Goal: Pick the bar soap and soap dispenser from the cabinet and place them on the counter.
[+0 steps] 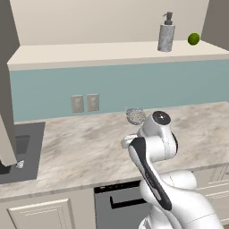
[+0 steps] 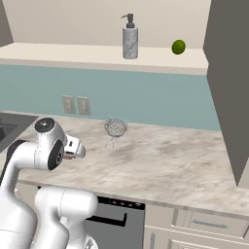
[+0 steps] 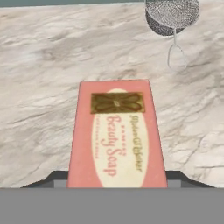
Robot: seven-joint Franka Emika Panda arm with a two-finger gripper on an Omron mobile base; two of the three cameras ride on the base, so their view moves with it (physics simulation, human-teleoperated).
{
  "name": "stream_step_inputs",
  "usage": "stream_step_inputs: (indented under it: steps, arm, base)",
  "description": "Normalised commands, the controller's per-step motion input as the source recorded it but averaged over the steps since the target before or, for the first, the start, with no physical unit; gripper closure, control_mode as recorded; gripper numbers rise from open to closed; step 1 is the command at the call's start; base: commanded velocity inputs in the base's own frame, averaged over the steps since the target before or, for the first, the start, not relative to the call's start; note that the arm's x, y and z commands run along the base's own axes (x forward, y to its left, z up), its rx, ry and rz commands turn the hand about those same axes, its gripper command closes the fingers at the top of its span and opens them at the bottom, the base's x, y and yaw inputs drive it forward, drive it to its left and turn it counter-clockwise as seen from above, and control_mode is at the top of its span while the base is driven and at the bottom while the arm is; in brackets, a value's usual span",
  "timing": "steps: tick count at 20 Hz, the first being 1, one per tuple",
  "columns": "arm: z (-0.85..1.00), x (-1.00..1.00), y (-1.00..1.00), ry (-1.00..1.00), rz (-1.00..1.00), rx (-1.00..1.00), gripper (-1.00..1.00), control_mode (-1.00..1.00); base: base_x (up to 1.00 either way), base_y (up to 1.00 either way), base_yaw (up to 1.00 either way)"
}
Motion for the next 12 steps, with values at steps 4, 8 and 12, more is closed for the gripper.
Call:
stream_step_inputs:
  steps: [4,8,12]
  arm:
    - [-0.45,0.39,0.00,-0.01,-0.02,0.00,1.00,-1.00]
    - [-0.39,0.40,0.00,-0.02,-0.01,0.01,1.00,-1.00]
    - [-0.41,0.36,0.00,0.03,-0.02,0.00,1.00,-1.00]
  base:
    - [0.00,0.00,0.00]
    - [0.00,0.00,0.00]
    - [0.00,0.00,0.00]
